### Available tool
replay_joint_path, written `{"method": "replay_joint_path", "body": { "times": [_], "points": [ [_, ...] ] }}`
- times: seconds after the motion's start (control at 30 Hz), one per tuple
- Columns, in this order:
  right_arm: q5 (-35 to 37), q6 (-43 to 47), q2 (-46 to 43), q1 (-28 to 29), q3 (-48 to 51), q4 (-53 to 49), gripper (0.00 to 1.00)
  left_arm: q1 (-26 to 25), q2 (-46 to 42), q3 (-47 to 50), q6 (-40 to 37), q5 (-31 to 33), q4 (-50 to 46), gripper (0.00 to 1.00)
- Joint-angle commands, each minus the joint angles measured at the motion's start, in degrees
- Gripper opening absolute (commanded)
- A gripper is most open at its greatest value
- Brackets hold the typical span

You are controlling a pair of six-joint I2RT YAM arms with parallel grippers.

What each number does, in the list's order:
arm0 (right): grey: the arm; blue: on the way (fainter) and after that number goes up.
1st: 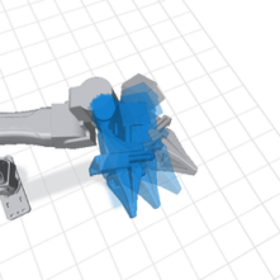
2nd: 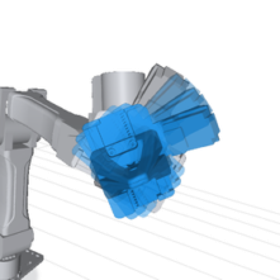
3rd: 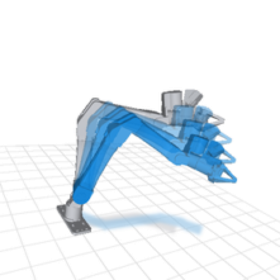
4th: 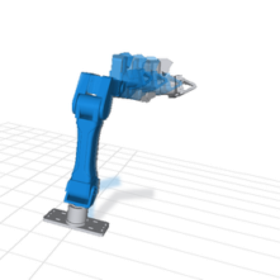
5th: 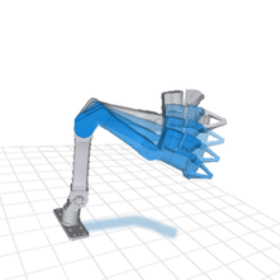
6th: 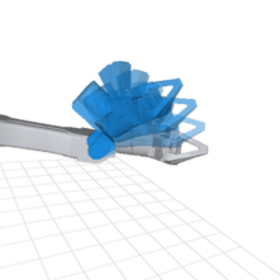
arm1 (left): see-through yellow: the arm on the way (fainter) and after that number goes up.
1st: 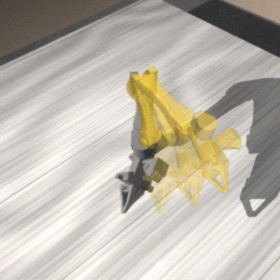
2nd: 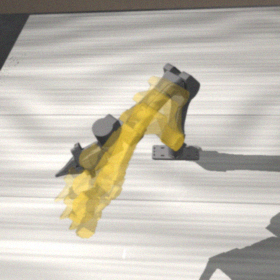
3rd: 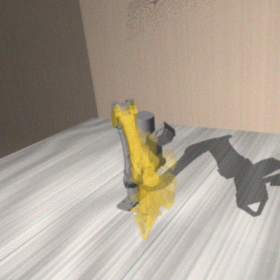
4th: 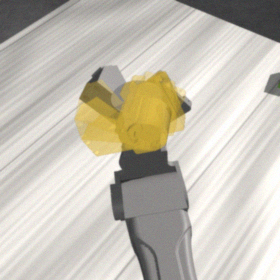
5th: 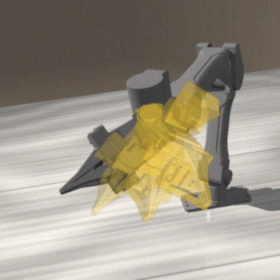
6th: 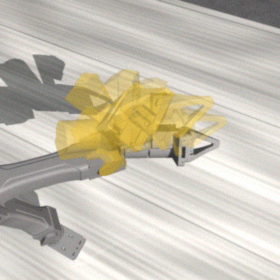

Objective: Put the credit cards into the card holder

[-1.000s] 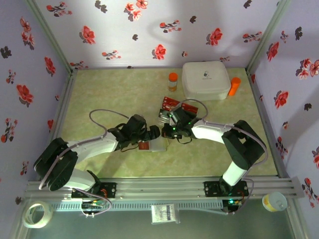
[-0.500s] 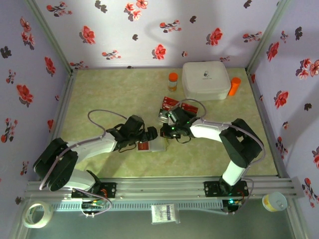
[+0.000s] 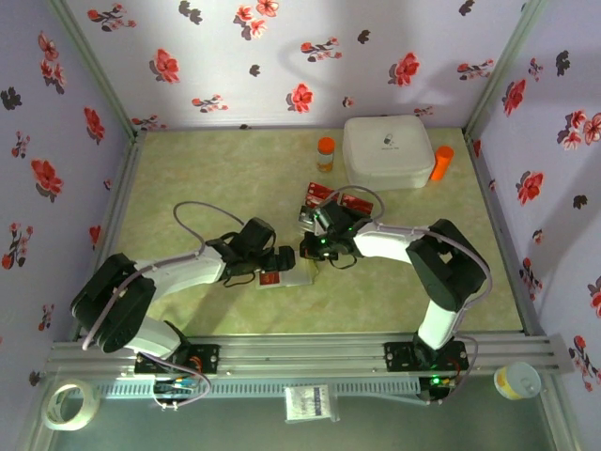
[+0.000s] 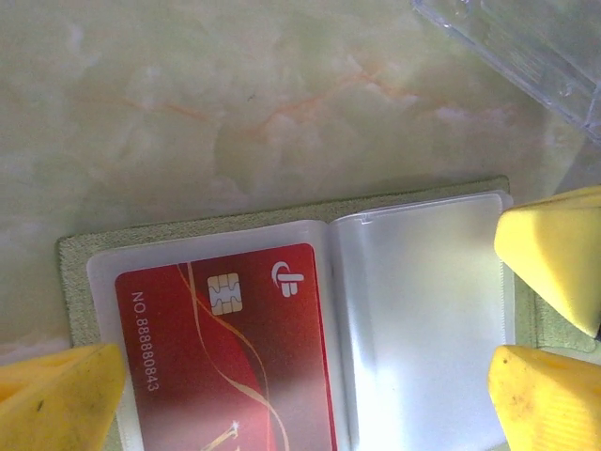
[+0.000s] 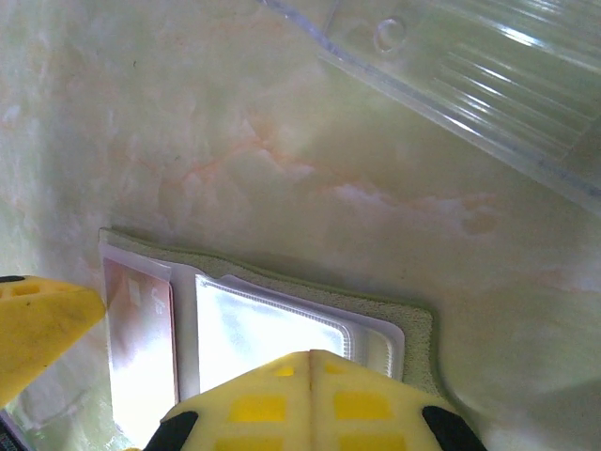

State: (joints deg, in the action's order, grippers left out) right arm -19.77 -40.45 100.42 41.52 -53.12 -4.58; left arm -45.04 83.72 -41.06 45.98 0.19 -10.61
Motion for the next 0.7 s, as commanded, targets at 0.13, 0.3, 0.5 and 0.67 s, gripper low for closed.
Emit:
{"method": "replay_joint_path", "body": {
  "times": [0.13,0.3,0.5,0.67],
  "points": [
    [-0.57,0.6,2.27,1.2,-0.59,-1.1,0.02,0.34,1.77,-1.42,-4.2,2.06,-3.2,1.0],
    [-0.8,-0.05,3.88,2.8,-1.36,-0.41,0.02,0.37,2.04,-1.31,-5.24,2.12,-3.27,1.0],
    [-0.8,-1.03,4.55,3.57,-1.42,0.77,0.02,0.21,1.47,-0.61,-5.89,2.11,-2.45,1.0],
    [-0.71,-1.35,4.49,3.56,-1.17,1.17,0.02,0.04,0.87,0.42,-6.17,2.18,-1.0,1.0]
  ]
}}
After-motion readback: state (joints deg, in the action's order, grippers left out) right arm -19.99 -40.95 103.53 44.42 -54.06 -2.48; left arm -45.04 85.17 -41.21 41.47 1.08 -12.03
